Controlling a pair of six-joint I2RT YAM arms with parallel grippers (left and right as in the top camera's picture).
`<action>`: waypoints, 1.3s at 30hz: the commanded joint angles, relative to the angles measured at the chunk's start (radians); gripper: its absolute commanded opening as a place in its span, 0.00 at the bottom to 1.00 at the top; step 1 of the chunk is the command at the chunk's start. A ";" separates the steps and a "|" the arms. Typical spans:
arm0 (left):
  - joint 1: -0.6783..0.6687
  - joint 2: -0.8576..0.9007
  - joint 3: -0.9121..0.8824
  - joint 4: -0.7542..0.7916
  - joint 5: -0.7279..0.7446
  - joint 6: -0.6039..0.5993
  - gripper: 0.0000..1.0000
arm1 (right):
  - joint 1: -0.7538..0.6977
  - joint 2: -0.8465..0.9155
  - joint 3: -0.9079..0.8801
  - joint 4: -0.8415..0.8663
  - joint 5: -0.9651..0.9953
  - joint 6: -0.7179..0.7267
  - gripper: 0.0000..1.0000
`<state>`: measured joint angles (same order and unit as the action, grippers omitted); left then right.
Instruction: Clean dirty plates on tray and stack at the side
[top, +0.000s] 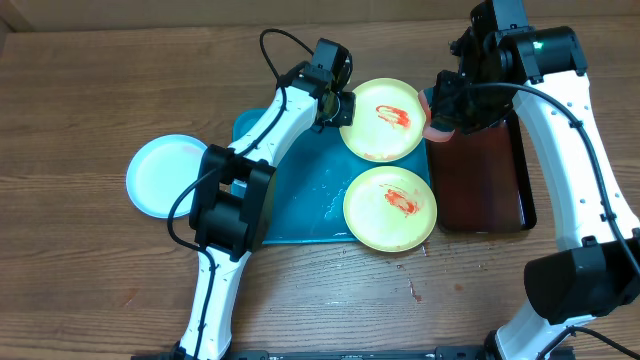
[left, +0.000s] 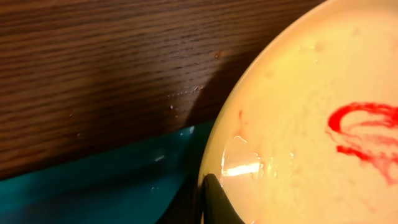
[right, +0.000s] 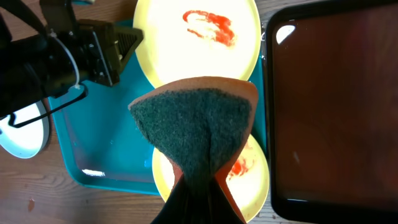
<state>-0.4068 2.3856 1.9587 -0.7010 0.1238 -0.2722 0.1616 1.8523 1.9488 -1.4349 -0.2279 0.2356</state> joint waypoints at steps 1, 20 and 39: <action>0.032 0.012 0.060 -0.048 -0.031 -0.029 0.04 | 0.000 -0.011 0.015 0.010 0.006 -0.001 0.04; 0.238 -0.074 0.098 -0.637 -0.082 -0.020 0.04 | 0.127 0.016 -0.048 0.172 -0.035 0.034 0.04; 0.249 -0.077 -0.169 -0.665 0.034 0.102 0.04 | 0.346 0.253 -0.091 0.381 0.019 0.259 0.04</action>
<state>-0.1490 2.3074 1.8233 -1.3621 0.1432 -0.2127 0.4877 2.0686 1.8599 -1.0676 -0.2474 0.4397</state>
